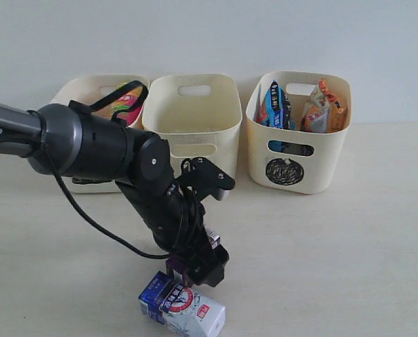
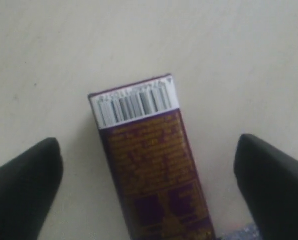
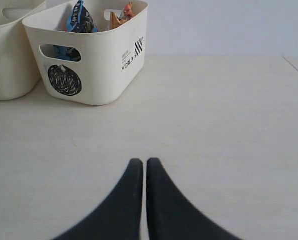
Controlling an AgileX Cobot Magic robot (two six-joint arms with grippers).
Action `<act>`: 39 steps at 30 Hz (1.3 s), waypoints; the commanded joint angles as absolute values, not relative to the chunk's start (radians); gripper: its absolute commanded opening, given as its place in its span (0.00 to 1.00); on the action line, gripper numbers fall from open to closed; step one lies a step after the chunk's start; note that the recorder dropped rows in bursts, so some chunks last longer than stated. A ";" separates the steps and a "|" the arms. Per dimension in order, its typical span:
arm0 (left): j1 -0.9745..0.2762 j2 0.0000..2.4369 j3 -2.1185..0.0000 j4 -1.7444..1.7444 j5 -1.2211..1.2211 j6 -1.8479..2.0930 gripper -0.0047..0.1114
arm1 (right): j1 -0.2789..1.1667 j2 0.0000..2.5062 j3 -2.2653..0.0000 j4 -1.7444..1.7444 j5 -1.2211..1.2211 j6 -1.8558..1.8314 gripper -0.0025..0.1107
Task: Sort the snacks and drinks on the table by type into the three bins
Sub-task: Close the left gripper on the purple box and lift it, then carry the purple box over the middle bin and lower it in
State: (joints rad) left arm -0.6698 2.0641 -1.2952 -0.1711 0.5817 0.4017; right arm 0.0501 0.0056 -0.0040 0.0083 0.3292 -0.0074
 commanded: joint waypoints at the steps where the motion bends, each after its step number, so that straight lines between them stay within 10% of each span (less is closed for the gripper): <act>1: -0.675 2.071 -1.293 -0.138 0.560 0.388 0.50 | 0.050 0.000 0.000 0.009 0.322 -0.007 0.02; 5: -0.675 2.069 -1.298 -0.135 0.549 0.392 0.08 | 0.050 0.000 0.000 0.009 0.322 -0.007 0.02; 26: -0.673 1.925 -1.440 -0.134 0.733 0.395 0.08 | 0.050 0.000 0.000 0.009 0.322 -0.007 0.02; 39: -0.545 2.031 -1.924 0.024 0.741 0.380 0.08 | 0.050 0.000 0.000 0.009 0.321 0.000 0.02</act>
